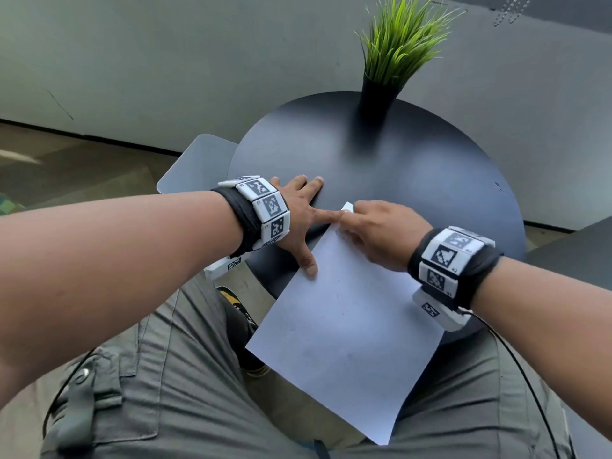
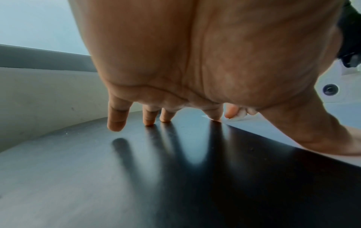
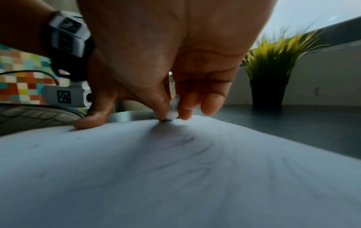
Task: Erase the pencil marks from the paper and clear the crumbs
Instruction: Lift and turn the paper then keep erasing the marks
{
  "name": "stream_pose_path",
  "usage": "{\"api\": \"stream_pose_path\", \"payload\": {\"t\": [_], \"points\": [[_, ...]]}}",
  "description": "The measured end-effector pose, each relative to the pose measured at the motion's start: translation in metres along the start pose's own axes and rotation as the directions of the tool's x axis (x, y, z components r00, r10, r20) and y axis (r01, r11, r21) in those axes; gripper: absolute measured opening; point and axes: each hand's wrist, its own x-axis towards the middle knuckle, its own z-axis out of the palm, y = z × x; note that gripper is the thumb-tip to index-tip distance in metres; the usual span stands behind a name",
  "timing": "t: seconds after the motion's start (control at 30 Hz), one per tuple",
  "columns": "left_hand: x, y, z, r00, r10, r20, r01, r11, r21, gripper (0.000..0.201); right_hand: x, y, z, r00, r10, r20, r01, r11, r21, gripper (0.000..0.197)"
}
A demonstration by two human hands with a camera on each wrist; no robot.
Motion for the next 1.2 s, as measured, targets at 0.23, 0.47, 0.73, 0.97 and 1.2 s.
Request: {"api": "stream_pose_path", "payload": {"t": [0.23,0.47,0.73,0.97,1.2], "points": [[-0.001,0.001,0.000,1.000,-0.006,0.009,0.006,1.000,-0.001,0.123,-0.002,-0.015,0.002,0.990,-0.136,0.040,0.134,0.990,0.040,0.010],[0.000,0.001,0.003,1.000,-0.013,-0.001,0.013,1.000,0.002,0.126,-0.015,-0.030,0.015,0.959,-0.262,0.109,0.253,0.963,0.088,0.014],[-0.001,0.000,0.003,1.000,-0.018,0.008,0.018,1.000,-0.003,0.126,-0.019,-0.027,0.014,0.949,-0.311,0.058,0.304,0.947,0.107,0.012],[-0.002,0.001,0.000,1.000,-0.016,0.027,0.016,1.000,0.000,0.125,-0.018,-0.009,0.010,0.985,-0.172,-0.008,0.172,0.978,0.119,0.010],[-0.001,0.005,-0.004,0.999,-0.023,0.046,0.021,0.999,0.026,0.125,-0.011,-0.002,0.008,0.996,-0.088,-0.015,0.090,0.987,0.130,0.014]]}}
